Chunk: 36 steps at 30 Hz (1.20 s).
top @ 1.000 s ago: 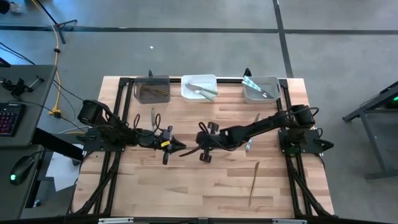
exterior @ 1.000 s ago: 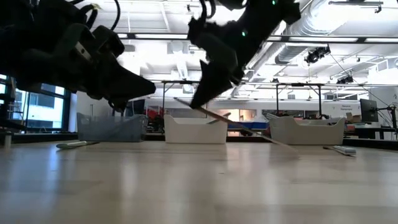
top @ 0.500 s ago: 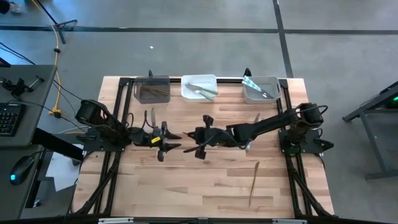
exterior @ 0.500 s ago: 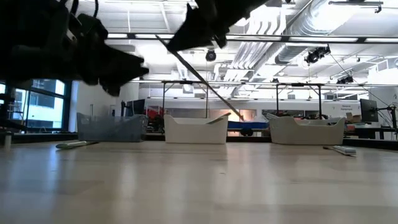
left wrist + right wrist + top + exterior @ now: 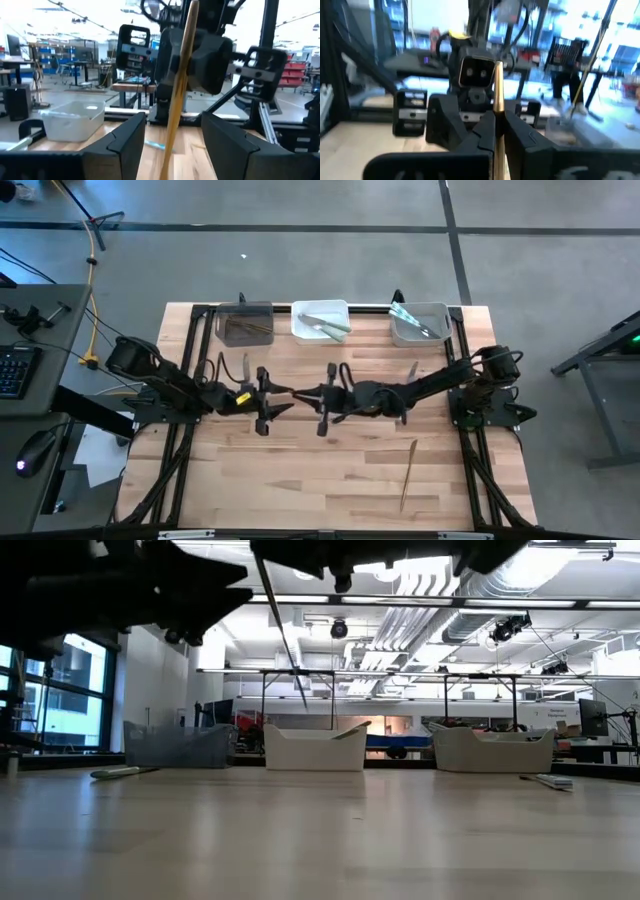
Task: Sort silverware by color (type)
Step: Put the gold knife into black bin
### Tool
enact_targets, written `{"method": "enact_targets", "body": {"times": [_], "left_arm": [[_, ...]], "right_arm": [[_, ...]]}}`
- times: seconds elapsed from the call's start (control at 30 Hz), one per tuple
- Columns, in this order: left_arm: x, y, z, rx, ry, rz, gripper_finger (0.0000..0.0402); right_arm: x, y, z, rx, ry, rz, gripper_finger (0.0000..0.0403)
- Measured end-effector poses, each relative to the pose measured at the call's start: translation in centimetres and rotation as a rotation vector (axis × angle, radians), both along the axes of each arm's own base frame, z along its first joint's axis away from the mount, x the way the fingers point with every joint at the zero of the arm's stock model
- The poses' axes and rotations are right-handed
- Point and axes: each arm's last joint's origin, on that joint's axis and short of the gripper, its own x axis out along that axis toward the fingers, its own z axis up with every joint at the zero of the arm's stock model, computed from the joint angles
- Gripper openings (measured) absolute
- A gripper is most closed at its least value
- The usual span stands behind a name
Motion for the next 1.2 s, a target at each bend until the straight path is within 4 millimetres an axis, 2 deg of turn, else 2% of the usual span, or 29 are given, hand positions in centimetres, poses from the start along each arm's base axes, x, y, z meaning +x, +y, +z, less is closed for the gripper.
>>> {"method": "enact_targets", "body": {"times": [0.2, 0.5, 0.67, 0.87, 0.9, 1.0, 1.2], "left_arm": [[1.1, -0.1, 1.2, 0.020, -0.041, 0.002, 0.0186], [3.4, 0.2, 2.2, 0.021, -0.010, 0.019, 0.0182], [3.7, 0.4, 2.6, 0.017, -0.023, 0.029, 0.0138], [3.8, 0.7, 2.4, 0.053, -0.003, 0.029, 0.0028], [3.8, 0.8, 2.5, 0.071, 0.005, 0.016, 0.0020], [3.5, 1.4, 2.9, 0.091, 0.057, -0.002, 0.0019], [1.9, 3.0, 3.9, 0.170, 0.290, 0.029, 0.0019]], "right_arm": [[-0.8, -0.3, -0.6, -0.031, -0.075, 0.007, 0.0000], [-0.9, -0.4, -0.2, -0.061, -0.119, 0.002, 0.0000], [-0.9, -0.4, -0.1, -0.063, -0.126, -0.003, 0.0000], [-0.9, -0.4, 0.0, -0.066, -0.130, -0.015, 0.0000], [-0.9, -0.4, 0.0, -0.069, -0.129, -0.019, 0.0000], [-0.9, -0.4, -0.1, -0.079, -0.123, -0.026, 0.0000], [-1.1, -0.7, -0.2, -0.103, -0.065, -0.101, 0.0007]]}}
